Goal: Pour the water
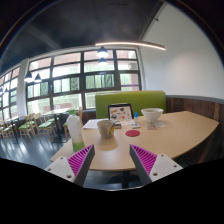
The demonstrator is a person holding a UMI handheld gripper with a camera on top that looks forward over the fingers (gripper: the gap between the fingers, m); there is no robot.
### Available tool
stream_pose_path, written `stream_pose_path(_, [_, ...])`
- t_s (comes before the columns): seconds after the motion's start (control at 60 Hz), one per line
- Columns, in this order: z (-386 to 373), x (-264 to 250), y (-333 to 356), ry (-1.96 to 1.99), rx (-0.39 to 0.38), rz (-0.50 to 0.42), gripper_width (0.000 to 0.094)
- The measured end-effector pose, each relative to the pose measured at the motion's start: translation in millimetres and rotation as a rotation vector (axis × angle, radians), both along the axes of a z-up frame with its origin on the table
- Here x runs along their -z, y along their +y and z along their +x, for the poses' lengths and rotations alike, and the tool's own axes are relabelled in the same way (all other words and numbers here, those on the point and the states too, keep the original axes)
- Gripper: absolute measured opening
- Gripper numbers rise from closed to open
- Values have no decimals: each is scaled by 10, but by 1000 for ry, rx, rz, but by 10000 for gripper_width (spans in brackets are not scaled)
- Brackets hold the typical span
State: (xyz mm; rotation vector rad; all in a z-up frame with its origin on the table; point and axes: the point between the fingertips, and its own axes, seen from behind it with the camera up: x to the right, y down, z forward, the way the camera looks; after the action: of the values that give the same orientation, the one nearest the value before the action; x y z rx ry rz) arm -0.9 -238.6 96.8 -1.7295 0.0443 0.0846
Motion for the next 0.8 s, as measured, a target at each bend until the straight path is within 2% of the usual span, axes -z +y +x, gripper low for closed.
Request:
stream_pose_path(0.217, [-184,34,12,1,-29,14,787])
stream_pose_path(0.5, [-1145,62,390,-32,-181,100,782])
stream_pose_path(0.633, [-1570,-2,821,-64,-165,142,782])
stream_pose_path(0.8, [-1617,-38,1530,-85,-37,142,777])
